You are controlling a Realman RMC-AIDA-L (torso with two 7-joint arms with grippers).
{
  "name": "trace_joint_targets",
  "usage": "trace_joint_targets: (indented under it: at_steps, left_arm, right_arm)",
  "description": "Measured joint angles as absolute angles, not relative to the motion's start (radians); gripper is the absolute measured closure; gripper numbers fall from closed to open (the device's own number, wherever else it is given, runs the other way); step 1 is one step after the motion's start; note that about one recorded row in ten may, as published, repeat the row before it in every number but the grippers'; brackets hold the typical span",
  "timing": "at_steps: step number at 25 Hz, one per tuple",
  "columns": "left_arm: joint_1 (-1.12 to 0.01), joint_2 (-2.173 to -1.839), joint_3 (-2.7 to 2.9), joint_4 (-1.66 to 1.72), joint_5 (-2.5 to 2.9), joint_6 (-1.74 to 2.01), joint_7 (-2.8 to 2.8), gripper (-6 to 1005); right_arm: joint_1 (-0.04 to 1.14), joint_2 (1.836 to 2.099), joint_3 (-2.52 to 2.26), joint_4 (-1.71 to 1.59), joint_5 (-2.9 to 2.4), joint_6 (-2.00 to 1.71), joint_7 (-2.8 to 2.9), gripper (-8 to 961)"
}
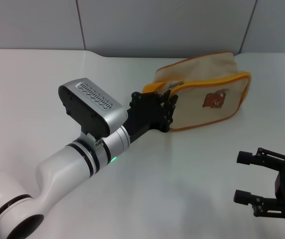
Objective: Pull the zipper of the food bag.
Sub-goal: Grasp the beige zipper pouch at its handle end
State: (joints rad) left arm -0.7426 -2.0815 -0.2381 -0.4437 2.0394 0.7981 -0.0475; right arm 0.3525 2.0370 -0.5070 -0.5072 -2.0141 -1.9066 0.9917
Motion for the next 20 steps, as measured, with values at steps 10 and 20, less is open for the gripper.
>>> trace_joint_targets:
  at_steps: [10,20]
  left_arm:
    - [-0.663,-2.078,-0.275,-0.409,2.23,1.006,-0.047,912]
    - [-0.658,-2.069,-0.322,-0.236,2.467,1.251,-0.039,930]
  right_arm:
    - [0.343,2.048,-0.406,-0.503,-2.014,-1.91,0.975,122]
    - [0.317,2.084,-0.062,-0.333,-1.866,-1.904,0.712,122]
